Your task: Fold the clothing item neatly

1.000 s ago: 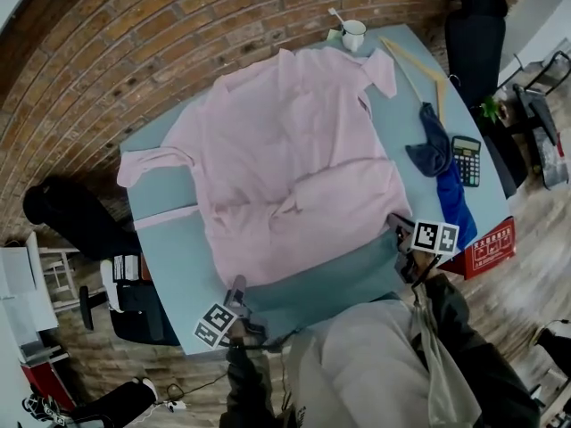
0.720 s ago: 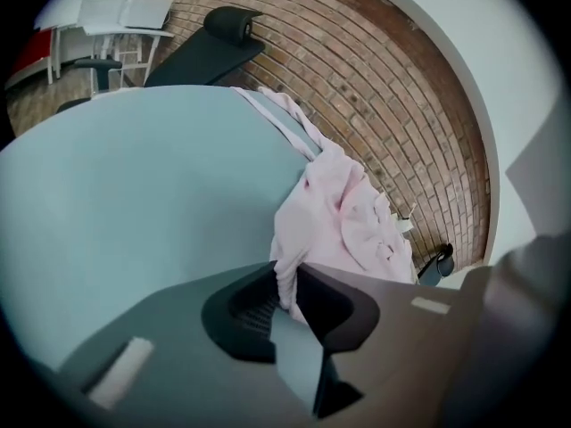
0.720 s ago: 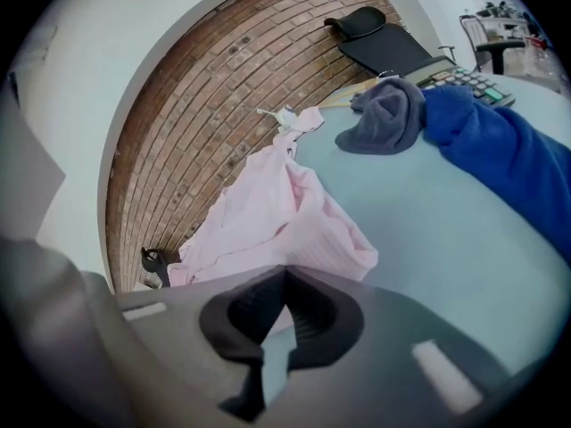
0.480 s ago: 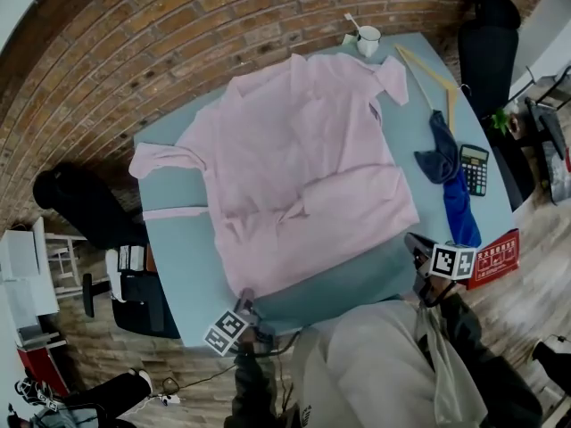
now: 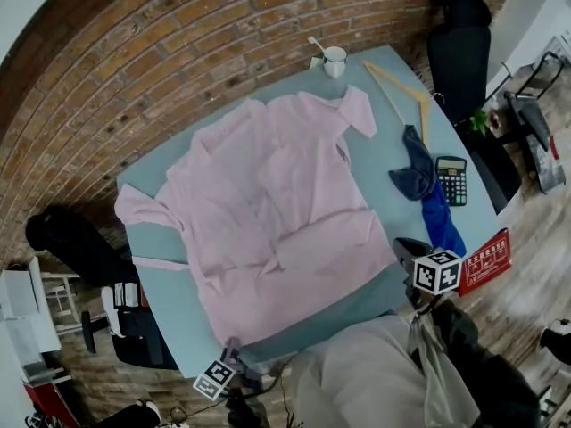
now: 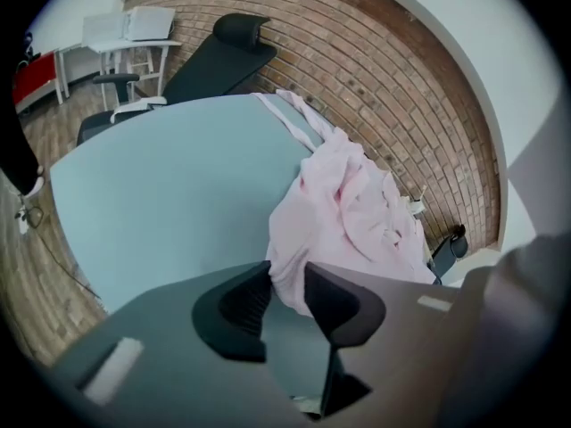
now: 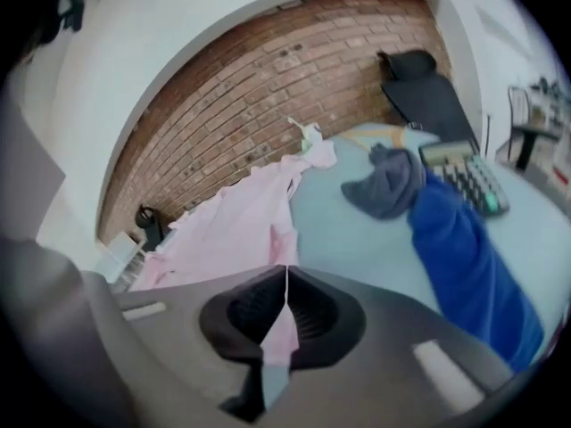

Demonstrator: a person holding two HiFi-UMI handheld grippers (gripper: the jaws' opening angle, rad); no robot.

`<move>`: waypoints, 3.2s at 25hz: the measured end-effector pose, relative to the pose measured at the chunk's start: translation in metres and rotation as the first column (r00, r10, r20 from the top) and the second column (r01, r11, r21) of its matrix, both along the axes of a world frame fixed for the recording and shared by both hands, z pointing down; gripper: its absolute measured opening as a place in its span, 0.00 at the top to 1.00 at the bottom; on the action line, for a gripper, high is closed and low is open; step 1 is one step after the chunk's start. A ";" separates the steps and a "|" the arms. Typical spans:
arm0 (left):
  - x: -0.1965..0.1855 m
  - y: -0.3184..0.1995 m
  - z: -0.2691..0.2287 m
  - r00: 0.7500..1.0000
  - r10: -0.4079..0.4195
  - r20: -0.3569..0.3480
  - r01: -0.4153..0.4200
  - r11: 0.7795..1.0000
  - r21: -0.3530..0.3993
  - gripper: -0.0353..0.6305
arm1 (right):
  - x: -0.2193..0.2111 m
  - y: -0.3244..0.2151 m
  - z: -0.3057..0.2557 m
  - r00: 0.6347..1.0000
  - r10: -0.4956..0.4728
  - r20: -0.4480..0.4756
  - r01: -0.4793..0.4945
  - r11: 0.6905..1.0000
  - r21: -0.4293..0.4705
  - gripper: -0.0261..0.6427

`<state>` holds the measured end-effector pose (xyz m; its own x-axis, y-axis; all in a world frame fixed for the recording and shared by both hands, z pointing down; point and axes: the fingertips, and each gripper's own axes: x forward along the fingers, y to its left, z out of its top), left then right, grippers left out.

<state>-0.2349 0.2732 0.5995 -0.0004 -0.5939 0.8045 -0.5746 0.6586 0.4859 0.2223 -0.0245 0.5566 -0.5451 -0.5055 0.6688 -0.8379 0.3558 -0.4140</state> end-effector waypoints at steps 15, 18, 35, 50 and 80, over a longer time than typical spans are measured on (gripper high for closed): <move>0.069 -0.227 -0.138 0.753 0.345 0.560 -0.524 0.829 0.194 0.94 | -0.112 -0.188 -0.067 0.850 -0.340 -0.403 0.497 0.772 0.396 0.96; 0.116 -0.325 -0.130 0.736 0.405 0.542 -0.610 0.745 0.272 0.94 | -0.112 -0.221 -0.069 0.840 -0.333 -0.429 0.505 0.770 0.391 0.96; 0.212 -0.479 -0.070 0.721 0.559 0.409 -0.687 0.655 0.315 0.94 | -0.084 -0.335 0.048 0.464 -0.503 -0.729 0.695 0.717 -0.052 0.74; 0.199 -0.450 -0.070 0.748 0.562 0.353 -0.662 0.674 0.329 0.94 | -0.077 -0.319 0.015 0.381 -0.460 -0.802 0.743 0.669 -0.030 0.94; 0.082 -0.324 -0.104 0.810 0.497 0.311 -0.583 0.736 0.343 0.76 | -0.306 -0.069 -0.078 0.777 -0.629 0.018 0.618 0.767 0.171 0.73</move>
